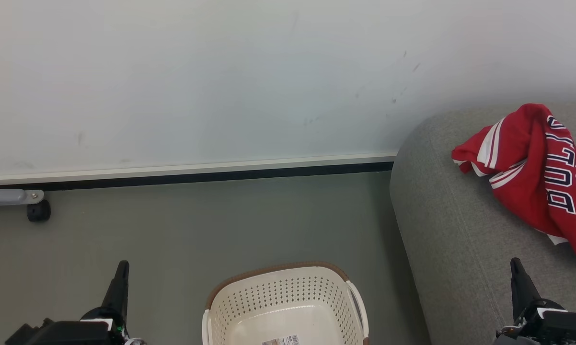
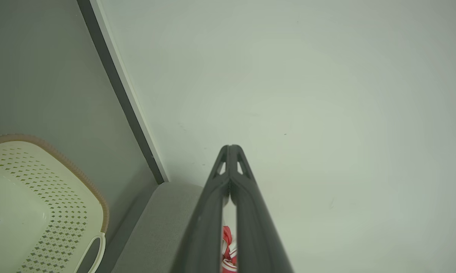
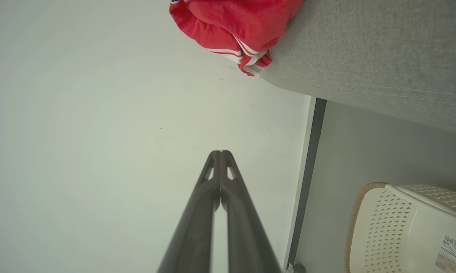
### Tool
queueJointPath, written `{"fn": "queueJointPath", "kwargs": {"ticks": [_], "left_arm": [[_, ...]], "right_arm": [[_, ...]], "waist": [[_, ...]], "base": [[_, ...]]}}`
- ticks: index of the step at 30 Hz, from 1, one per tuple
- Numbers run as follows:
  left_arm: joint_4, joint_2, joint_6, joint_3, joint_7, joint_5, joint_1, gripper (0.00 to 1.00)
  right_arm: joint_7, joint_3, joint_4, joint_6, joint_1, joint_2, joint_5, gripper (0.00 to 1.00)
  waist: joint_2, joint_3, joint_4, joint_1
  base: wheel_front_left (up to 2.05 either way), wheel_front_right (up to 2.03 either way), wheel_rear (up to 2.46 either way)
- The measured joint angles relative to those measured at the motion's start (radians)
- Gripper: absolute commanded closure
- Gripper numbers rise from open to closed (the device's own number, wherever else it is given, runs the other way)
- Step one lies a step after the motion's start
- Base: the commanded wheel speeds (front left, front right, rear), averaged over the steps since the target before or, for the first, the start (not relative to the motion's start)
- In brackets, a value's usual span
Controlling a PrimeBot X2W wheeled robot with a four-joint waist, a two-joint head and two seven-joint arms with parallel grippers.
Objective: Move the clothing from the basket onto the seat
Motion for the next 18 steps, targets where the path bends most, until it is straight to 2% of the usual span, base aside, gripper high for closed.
{"fn": "queueJointPath", "kwargs": {"ticks": [18], "left_arm": [[0.0, 0.0, 0.0, 0.0, 0.0, 0.0, 0.0, 1.0]], "right_arm": [[0.0, 0.0, 0.0, 0.0, 0.0, 0.0, 0.0, 1.0]], "waist": [[0.0, 0.0, 0.0, 0.0]], "base": [[0.0, 0.0, 0.0]]}}
